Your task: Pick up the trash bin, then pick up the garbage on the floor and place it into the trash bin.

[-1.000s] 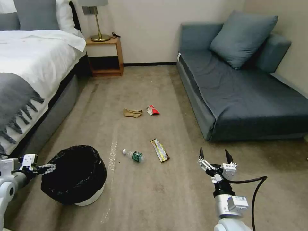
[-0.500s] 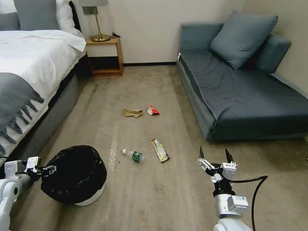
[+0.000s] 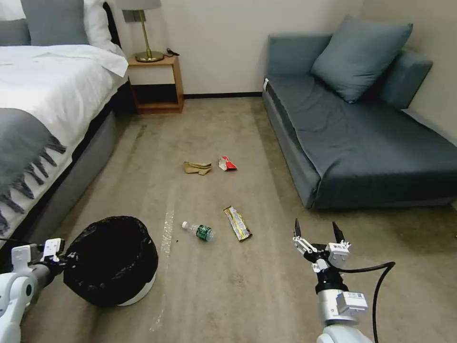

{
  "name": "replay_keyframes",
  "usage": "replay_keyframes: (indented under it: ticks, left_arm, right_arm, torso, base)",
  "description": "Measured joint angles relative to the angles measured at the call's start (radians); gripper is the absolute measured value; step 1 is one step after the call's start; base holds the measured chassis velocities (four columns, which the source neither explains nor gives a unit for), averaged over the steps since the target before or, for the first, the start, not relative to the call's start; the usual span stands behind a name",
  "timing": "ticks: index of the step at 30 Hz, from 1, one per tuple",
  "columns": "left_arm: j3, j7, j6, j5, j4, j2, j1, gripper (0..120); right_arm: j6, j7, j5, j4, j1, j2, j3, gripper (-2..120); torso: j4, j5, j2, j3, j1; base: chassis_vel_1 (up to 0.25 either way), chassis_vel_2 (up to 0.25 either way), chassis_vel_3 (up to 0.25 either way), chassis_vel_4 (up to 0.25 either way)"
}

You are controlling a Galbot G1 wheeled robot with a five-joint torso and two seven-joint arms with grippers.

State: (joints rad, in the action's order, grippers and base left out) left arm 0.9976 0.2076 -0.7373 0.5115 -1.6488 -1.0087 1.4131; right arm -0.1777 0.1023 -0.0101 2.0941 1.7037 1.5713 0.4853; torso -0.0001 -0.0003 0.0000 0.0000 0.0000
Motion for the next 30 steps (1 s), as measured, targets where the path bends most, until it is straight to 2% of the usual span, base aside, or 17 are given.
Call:
replay_keyframes:
  ticks: [3,5,6,9,10,15,16,19,20,22,24,25,29,30]
  left_arm:
    - [0.012,-0.034,0.0,0.019,-0.025,-0.003,0.004,5]
    - [0.03,-0.074,0.0,0.044,-0.08,-0.011,0.018,3]
    - [0.03,-0.074,0.0,0.044,-0.08,-0.011,0.018,3]
    - [0.047,-0.096,0.001,0.029,-0.176,-0.033,0.065,3]
    - [0.047,-0.096,0.001,0.029,-0.176,-0.033,0.065,3]
    - [0.059,-0.087,0.001,-0.066,-0.315,-0.121,0.213,3]
    - [0.059,-0.087,0.001,-0.066,-0.315,-0.121,0.213,3]
    - [0.062,-0.085,0.005,-0.091,-0.364,-0.152,0.281,3]
    - [0.062,-0.085,0.005,-0.091,-0.364,-0.152,0.281,3]
    - [0.067,-0.085,0.006,-0.096,-0.416,-0.179,0.33,3]
    - [0.068,-0.085,0.004,-0.095,-0.428,-0.185,0.337,3]
    - [0.077,-0.085,0.001,-0.089,-0.459,-0.198,0.353,3]
    - [0.126,-0.094,0.001,-0.072,-0.523,-0.218,0.379,3]
    - [0.154,-0.098,0.001,-0.055,-0.55,-0.222,0.391,3]
  right_arm:
    - [0.0,0.0,0.0,0.0,-0.001,-0.001,0.0,100]
    - [-0.001,-0.001,-0.001,0.0,-0.003,-0.002,-0.001,100]
    - [-0.001,-0.001,-0.001,0.0,-0.003,-0.002,-0.001,100]
    - [-0.001,-0.001,-0.008,-0.006,-0.008,-0.007,0.0,100]
    - [-0.001,-0.001,-0.008,-0.006,-0.008,-0.007,0.0,100]
    - [-0.007,-0.019,-0.025,-0.021,-0.03,-0.019,0.004,100]
    - [-0.007,-0.019,-0.025,-0.021,-0.03,-0.019,0.004,100]
    - [-0.019,-0.046,-0.028,-0.029,-0.049,-0.031,0.008,100]
    - [-0.019,-0.046,-0.028,-0.029,-0.049,-0.031,0.008,100]
    - [-0.026,-0.067,-0.028,-0.039,-0.071,-0.045,0.0,100]
    - [-0.027,-0.072,-0.028,-0.042,-0.075,-0.047,-0.004,100]
    - [-0.027,-0.081,-0.026,-0.053,-0.085,-0.054,-0.017,100]
    - [-0.028,-0.091,-0.012,-0.088,-0.105,-0.067,-0.036,100]
    - [-0.032,-0.092,-0.004,-0.109,-0.112,-0.071,-0.039,100]
  torso:
    - [0.0,0.0001,0.0,0.0,0.0]
    - [0.0,0.0,0.0,0.0,0.0]
    - [0.0,0.0,0.0,0.0,0.0]
    - [-0.0001,0.0006,0.0,0.0,0.0]
    - [-0.0001,0.0006,0.0,0.0,0.0]
    - [0.0002,0.0003,0.0,0.0,0.0]
    - [0.0002,0.0003,0.0,0.0,0.0]
    - [0.0004,0.0012,0.0,0.0,0.0]
    - [0.0004,0.0012,0.0,0.0,0.0]
    - [0.0003,0.0008,0.0,0.0,0.0]
    - [0.0002,0.0006,0.0,0.0,0.0]
    - [0.0001,-0.0007,0.0,0.0,0.0]
    - [0.0001,0.0005,0.0,0.0,0.0]
    - [0.0002,0.0002,0.0,0.0,0.0]
  base:
    - [0.0,0.0,0.0,0.0]
    - [0.0,0.0,0.0,0.0]
    - [0.0,0.0,0.0,0.0]
    - [0.0,0.0,0.0,0.0]
    - [0.0,0.0,0.0,0.0]
    - [0.0,0.0,0.0,0.0]
    - [0.0,0.0,0.0,0.0]
    - [0.0,0.0,0.0,0.0]
    - [0.0,0.0,0.0,0.0]
    - [0.0,0.0,0.0,0.0]
    - [0.0,0.0,0.0,0.0]
    - [0.0,0.0,0.0,0.0]
    - [0.0,0.0,0.0,0.0]
    - [0.0,0.0,0.0,0.0]
